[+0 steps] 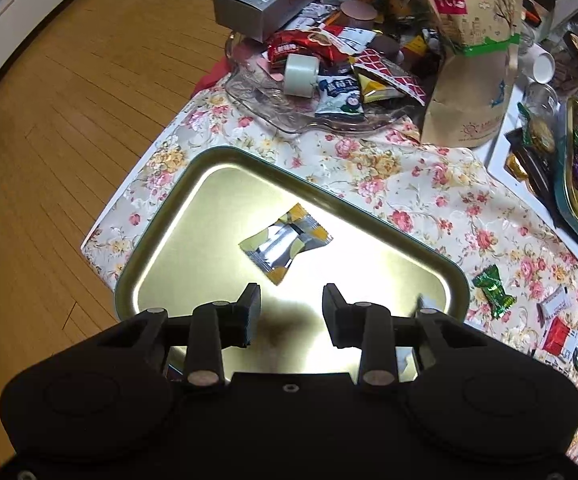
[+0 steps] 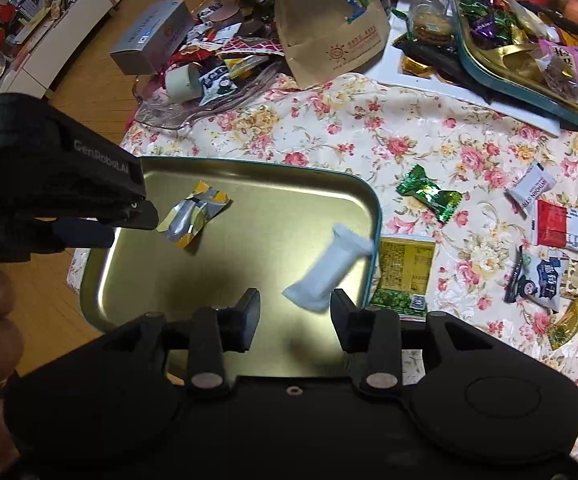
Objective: Organize snacks
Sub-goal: 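Open the left tool over the tray while the right tool releases the white bar beside it, then reach to the yellow-green snack packet and grasp it with the left tool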
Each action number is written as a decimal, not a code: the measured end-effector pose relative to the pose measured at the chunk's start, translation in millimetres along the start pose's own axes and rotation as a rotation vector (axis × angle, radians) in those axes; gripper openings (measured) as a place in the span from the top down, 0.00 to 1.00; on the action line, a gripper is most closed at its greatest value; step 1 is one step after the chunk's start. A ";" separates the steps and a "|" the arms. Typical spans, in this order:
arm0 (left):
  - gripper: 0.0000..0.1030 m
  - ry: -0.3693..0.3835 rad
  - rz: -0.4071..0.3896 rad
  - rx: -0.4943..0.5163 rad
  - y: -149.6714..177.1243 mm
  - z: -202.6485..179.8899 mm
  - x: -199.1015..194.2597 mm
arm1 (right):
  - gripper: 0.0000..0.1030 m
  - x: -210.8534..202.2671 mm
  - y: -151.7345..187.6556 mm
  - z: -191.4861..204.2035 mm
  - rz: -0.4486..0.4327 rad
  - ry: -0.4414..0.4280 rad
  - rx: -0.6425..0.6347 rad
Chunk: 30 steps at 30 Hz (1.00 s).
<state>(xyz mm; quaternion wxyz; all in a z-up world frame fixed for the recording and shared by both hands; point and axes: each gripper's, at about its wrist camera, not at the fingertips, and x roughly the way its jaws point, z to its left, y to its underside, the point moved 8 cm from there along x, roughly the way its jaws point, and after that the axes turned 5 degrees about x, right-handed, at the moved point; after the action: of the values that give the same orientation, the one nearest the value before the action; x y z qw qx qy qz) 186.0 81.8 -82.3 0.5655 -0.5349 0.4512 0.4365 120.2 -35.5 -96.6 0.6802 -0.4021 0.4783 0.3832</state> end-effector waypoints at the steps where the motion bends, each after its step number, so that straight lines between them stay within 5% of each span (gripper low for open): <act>1: 0.57 0.004 0.001 0.006 0.5 -1.9 -0.1 | 0.59 0.9 0.0 -2.4 0.006 0.005 0.007; 30: 0.57 -0.003 0.041 0.136 16.5 -65.6 9.4 | 0.59 -4.1 -7.3 -95.3 0.086 0.110 0.269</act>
<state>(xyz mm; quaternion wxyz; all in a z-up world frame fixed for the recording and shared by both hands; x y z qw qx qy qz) 169.0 17.1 -96.3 0.5921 -0.4853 0.4899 0.4171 93.2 -125.9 -112.2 0.6836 -0.3068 0.5786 0.3221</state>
